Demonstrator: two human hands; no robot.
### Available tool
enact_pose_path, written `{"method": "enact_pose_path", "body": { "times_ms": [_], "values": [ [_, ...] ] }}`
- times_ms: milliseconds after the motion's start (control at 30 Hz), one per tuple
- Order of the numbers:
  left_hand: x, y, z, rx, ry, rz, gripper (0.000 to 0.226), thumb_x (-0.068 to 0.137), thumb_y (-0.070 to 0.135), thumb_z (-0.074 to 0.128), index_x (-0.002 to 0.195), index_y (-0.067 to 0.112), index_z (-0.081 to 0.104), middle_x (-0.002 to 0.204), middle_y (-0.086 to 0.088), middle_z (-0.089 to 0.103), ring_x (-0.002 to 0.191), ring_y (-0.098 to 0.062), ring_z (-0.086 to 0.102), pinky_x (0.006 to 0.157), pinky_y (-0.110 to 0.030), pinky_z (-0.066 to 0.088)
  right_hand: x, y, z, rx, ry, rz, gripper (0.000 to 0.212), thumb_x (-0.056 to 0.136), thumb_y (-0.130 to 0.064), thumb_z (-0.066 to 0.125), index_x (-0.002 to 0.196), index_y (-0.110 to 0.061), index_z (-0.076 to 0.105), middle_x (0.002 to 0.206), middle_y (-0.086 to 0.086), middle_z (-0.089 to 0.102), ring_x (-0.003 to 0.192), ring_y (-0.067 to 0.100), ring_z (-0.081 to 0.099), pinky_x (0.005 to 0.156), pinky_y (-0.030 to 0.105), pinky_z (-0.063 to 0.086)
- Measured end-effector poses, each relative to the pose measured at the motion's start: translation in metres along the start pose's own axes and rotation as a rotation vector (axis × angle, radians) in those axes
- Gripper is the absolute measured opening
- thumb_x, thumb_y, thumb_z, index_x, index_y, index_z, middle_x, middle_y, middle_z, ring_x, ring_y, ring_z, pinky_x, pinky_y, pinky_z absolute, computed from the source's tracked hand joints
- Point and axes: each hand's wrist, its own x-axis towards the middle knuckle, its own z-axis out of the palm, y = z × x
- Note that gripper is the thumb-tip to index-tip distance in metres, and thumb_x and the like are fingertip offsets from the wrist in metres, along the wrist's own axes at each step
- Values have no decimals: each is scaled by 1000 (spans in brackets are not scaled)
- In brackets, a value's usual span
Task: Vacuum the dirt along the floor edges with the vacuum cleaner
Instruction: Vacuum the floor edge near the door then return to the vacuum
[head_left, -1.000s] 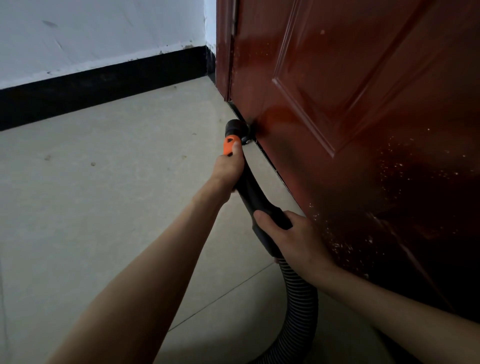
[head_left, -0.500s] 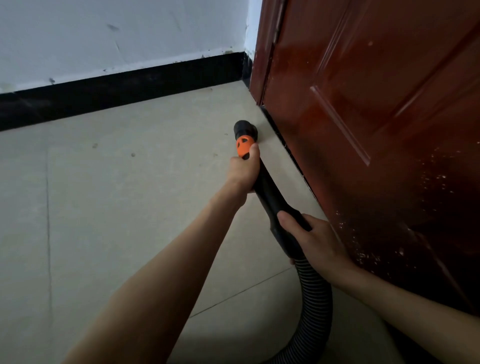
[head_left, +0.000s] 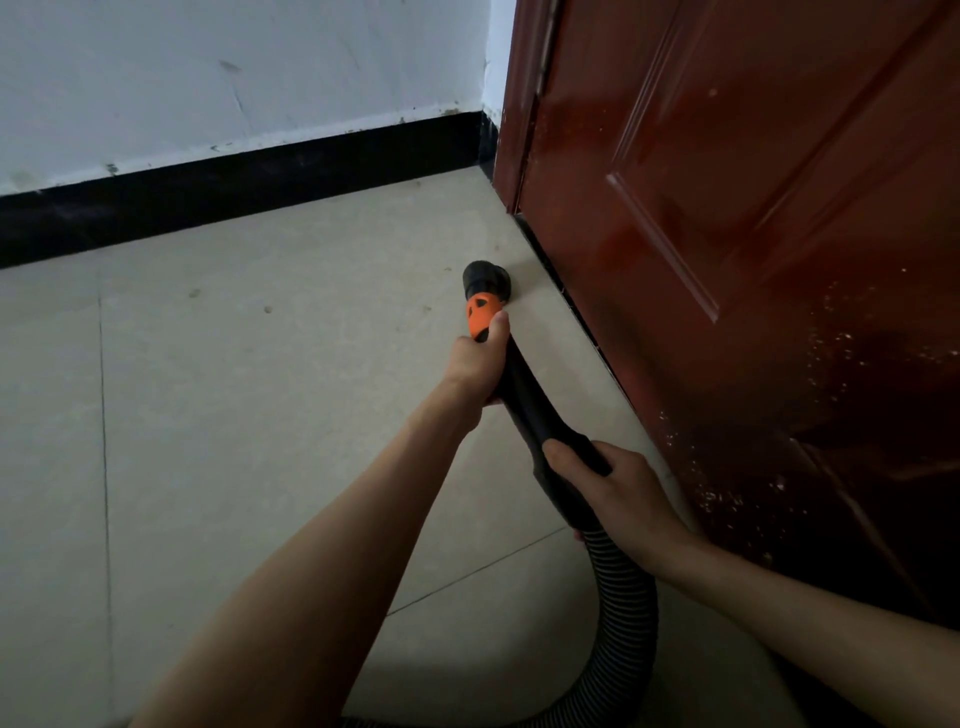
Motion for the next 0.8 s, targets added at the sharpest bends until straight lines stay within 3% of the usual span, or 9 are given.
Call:
{"method": "enact_pose_path", "body": {
  "times_ms": [167,233,333,400,533,667,800],
  "values": [
    [2,3,-17,-58,42,3,40,96,46,46,104,7,46,83,-4,54,71,-15,57,48,-23,45,5,-9,6,-19,-62,-16,47,73,-57,67,76,-10,64,56,-3,63,50,14,62,49,26,48],
    [4,2,-26,-95,65,-24,40,96,45,47,106,6,45,88,-6,55,80,-20,60,52,-27,48,9,-12,10,-33,-113,-13,49,70,-59,67,78,-12,63,61,-2,64,52,14,63,52,28,50],
    [4,4,-45,-115,90,-34,42,96,46,47,108,5,45,90,-7,55,82,-22,59,52,-28,48,14,-17,16,-78,-171,-76,50,72,-61,69,90,-14,63,78,0,67,68,14,66,64,32,55],
    [6,14,-62,-130,104,-7,45,95,47,48,109,4,46,90,-7,55,79,-20,59,53,-28,49,20,-23,18,-122,-202,-153,48,73,-59,70,100,-20,61,91,-4,68,82,10,66,71,27,53],
    [6,47,-98,-164,156,102,44,96,45,47,112,4,48,92,-7,57,80,-19,61,51,-26,52,39,-51,35,-144,-202,-270,52,76,-49,75,114,-24,52,99,-6,64,87,8,64,72,24,53],
    [9,76,-137,-222,231,193,45,95,42,49,118,3,47,100,-9,56,85,-21,62,46,-25,53,61,-76,55,-177,-207,-345,56,67,-57,74,108,-29,49,94,-7,64,82,9,64,67,23,48],
    [15,85,-171,-290,281,137,39,96,40,50,111,5,45,96,-8,53,79,-21,62,50,-29,55,90,-95,71,-228,-288,-319,48,62,-60,74,95,-31,56,85,-10,67,78,5,64,65,21,46]
  ]
}}
